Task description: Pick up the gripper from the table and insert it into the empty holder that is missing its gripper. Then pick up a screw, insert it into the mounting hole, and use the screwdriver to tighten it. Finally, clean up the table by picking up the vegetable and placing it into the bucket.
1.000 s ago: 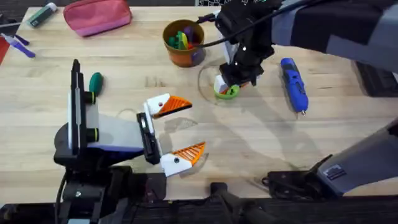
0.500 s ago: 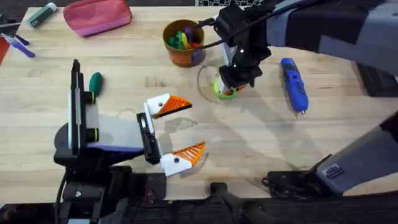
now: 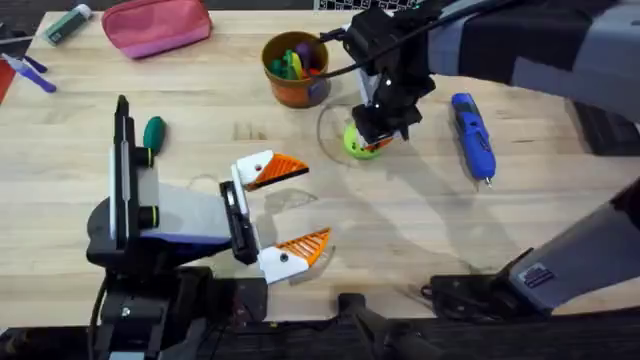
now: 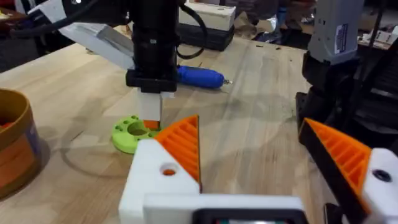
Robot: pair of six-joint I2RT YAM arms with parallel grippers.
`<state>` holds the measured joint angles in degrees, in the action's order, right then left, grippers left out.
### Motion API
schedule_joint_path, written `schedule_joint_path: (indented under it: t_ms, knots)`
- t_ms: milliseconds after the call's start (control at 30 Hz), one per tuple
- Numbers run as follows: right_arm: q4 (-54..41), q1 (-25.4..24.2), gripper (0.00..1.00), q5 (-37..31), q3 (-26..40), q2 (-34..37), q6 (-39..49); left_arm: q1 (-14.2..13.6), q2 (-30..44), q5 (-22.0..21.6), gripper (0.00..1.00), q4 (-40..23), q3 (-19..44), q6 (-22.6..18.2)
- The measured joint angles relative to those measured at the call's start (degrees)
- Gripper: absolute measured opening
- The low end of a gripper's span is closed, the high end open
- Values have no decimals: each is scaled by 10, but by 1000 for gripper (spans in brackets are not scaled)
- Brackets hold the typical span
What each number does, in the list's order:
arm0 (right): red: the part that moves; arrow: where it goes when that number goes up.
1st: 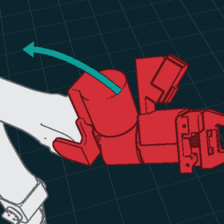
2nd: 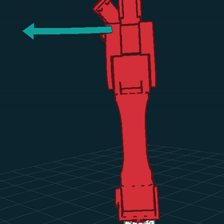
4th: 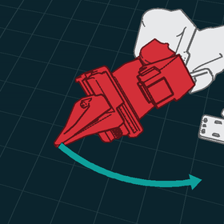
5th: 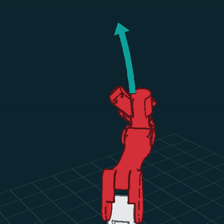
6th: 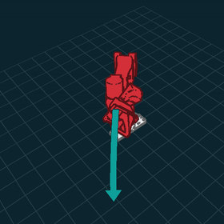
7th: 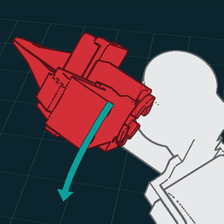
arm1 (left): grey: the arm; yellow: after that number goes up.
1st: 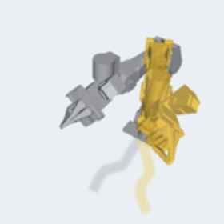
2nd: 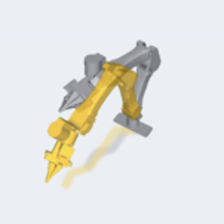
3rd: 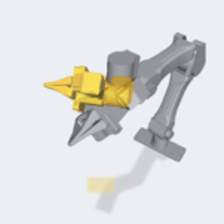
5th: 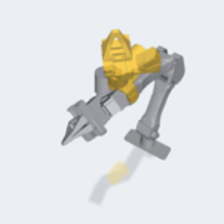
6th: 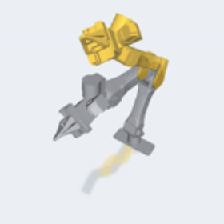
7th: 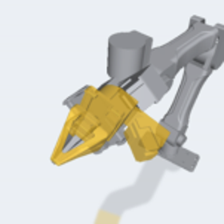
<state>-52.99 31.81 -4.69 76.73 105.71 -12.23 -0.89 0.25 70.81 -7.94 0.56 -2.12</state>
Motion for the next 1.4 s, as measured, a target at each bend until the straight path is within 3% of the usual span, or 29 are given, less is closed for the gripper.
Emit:
schedule_joint_path:
  t_ms: [533,833,1033,1400]
  knots:
    - [-14,0,7,0,3,-13,0,0,0,0,986,0,0,0]
    - [-67,1,6,0,46,-50,0,0,0,0,987,0,0,0]
    - [-116,15,6,0,102,-63,0,0,0,0,988,0,0,0]
    - [-226,59,6,0,276,-63,24,0,0,0,987,0,0,0]
